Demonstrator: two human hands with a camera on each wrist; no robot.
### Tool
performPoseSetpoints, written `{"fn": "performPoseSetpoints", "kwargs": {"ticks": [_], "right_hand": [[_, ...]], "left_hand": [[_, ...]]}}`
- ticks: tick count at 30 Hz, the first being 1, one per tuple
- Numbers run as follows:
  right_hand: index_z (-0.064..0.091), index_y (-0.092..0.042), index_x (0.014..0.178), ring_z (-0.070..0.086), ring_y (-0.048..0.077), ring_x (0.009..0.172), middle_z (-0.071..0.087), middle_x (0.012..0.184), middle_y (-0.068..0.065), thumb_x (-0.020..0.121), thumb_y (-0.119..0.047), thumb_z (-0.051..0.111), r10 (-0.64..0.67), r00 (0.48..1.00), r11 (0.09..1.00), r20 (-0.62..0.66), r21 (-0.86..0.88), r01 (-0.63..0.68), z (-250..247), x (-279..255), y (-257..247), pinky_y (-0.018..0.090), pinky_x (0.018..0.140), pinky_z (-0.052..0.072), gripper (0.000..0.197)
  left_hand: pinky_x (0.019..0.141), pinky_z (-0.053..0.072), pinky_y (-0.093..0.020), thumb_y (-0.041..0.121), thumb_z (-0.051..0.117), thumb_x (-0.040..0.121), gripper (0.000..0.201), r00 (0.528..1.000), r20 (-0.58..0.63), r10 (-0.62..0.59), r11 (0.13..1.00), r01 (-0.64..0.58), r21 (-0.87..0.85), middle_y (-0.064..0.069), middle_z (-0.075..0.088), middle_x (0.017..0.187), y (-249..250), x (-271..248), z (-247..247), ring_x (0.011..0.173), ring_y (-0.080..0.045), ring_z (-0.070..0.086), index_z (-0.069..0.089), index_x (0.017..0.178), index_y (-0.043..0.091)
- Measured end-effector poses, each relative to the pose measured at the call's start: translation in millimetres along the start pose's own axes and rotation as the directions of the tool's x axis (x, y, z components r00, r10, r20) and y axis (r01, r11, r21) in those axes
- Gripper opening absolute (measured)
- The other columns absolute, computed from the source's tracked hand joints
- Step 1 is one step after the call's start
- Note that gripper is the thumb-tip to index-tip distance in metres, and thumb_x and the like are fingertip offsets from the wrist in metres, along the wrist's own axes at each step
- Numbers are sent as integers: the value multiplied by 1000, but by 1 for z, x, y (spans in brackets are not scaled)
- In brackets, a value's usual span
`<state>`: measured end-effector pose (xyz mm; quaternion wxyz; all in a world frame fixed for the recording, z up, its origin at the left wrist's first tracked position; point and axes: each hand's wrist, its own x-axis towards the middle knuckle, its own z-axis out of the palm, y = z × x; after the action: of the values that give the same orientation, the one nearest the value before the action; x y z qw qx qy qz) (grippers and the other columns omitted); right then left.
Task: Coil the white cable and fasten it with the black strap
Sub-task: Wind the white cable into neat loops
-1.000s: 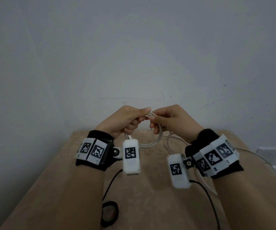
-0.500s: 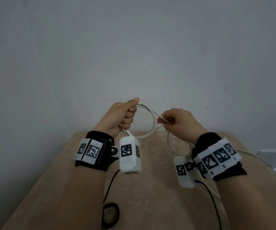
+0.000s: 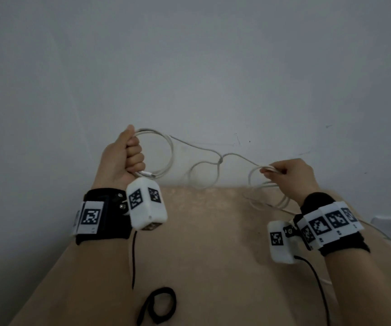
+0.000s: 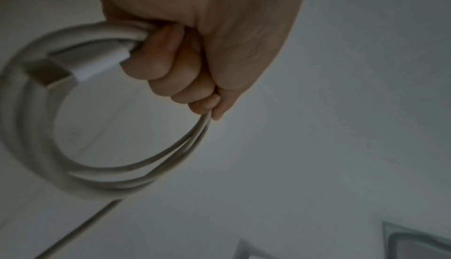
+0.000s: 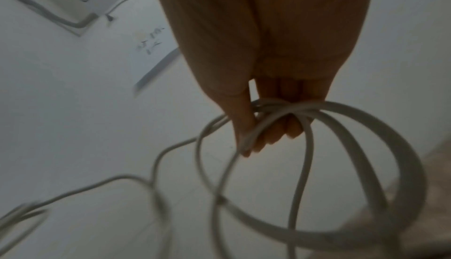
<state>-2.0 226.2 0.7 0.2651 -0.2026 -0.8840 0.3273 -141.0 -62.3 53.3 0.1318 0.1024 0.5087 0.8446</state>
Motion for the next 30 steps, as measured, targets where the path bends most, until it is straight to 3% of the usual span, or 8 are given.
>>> {"fn": "performPoseSetpoints", "kwargs": {"ticks": [6,9,12,15,18,20,25,30], "right_hand": [[73,-12,98,65,23,88,69,85,9,84,-7,68,133,988,982,82,121,-142,2,2,8,32,83,50,15],[65,-18,114,63,20,100,67,104,8,81,2,68,50,971,955,232,273,-114,0,-1,-8,31,90,49,39],[63,-22,110,61,14,103,67,105,0,80,14,55,-104,987,942,119,330,60,-2,-8,-34,27,93,45,47],[64,-9,105,69,18,77,69,91,9,84,16,46,-124,989,820,78,570,58,8,-17,-63,32,77,57,36],[53,-1,114,66,25,54,64,80,21,90,9,45,-19,917,768,399,593,-242,34,-30,-77,37,56,59,27],[45,-8,122,67,28,62,63,80,20,91,4,47,71,850,831,522,440,-340,55,-34,-69,41,61,60,33],[48,-12,129,63,31,101,66,104,14,89,-12,55,83,911,986,404,100,-134,68,-25,-45,47,92,51,40],[49,-11,122,61,27,90,65,106,18,93,-3,52,86,852,863,517,388,-323,62,-22,-40,37,72,51,31]], "left_hand": [[28,10,-14,41,45,97,44,999,35,9,1000,-10,25,11,19,36,6,-4,-3,24,-3,16,27,61,23],[28,11,-12,39,48,97,43,998,67,4,990,-13,139,12,19,38,-8,-2,15,27,-1,15,30,62,23],[30,10,-13,37,49,97,42,992,129,-15,975,-14,221,12,20,41,-19,-4,31,29,-1,14,31,62,22],[32,9,-13,36,49,98,42,982,189,-23,965,-27,260,12,19,43,-21,-9,42,31,-1,14,31,62,22],[34,9,-13,37,49,98,43,976,218,-30,959,-34,283,12,19,44,-18,-12,46,32,-1,14,31,62,22],[34,8,-14,37,49,98,43,974,224,-36,953,-35,301,12,19,44,-17,-12,46,32,-1,14,31,62,22],[34,8,-15,37,49,97,43,976,210,-51,950,-17,311,12,19,43,-18,-10,42,32,-1,14,31,62,22],[34,8,-16,38,47,98,44,976,215,-37,964,-21,264,12,19,42,-13,-11,39,31,-1,14,30,61,22]]}}
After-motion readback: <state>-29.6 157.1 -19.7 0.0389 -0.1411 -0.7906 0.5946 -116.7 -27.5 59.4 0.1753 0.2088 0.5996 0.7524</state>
